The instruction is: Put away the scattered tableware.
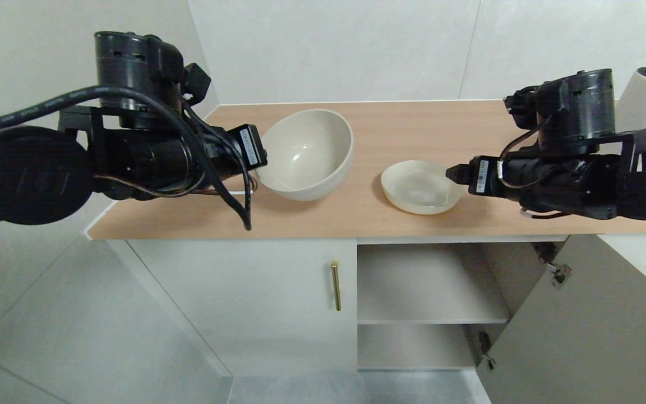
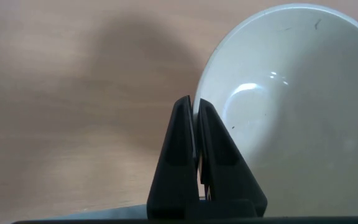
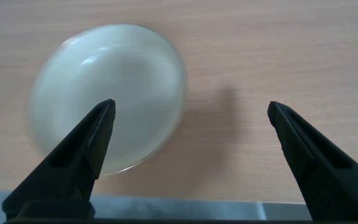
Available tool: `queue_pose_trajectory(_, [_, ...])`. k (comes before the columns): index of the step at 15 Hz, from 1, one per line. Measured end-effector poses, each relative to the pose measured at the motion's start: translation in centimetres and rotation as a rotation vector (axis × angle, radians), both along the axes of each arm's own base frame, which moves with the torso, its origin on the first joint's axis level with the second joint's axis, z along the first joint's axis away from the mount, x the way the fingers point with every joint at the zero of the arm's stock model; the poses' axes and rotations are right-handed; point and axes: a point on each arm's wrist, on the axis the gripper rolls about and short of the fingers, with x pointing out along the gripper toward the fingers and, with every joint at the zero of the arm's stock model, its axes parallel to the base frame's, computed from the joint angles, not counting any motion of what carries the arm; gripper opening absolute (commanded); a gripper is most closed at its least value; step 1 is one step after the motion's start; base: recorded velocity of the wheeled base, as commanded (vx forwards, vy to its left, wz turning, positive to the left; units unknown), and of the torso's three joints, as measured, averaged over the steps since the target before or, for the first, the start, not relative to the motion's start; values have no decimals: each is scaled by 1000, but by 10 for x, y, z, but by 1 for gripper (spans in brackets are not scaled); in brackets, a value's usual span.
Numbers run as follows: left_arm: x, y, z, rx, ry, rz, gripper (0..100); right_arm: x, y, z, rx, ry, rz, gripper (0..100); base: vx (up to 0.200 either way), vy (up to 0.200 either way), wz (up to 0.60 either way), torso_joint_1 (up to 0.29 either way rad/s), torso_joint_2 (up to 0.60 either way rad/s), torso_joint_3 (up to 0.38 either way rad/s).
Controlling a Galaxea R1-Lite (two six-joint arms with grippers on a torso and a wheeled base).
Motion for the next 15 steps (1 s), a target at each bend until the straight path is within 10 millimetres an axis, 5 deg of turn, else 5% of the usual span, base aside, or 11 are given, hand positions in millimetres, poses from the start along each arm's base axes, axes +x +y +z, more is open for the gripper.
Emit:
queue_pose_trajectory(12, [-13,3,6,-10,-20,-20,0,24,8,-21,-30,42,-35,100,0,0,0,0,0,0])
queue_pose_trajectory(13, [-13,3,6,-10,-20,-20,0,25,8,-22,-31,44,-34,0,0,0,0,0,0,0])
queue_pose_trajectory(15, [-13,3,6,-10,-20,-20,0,27,10,-25,-27,49,-34,0,0,0,0,0,0,0])
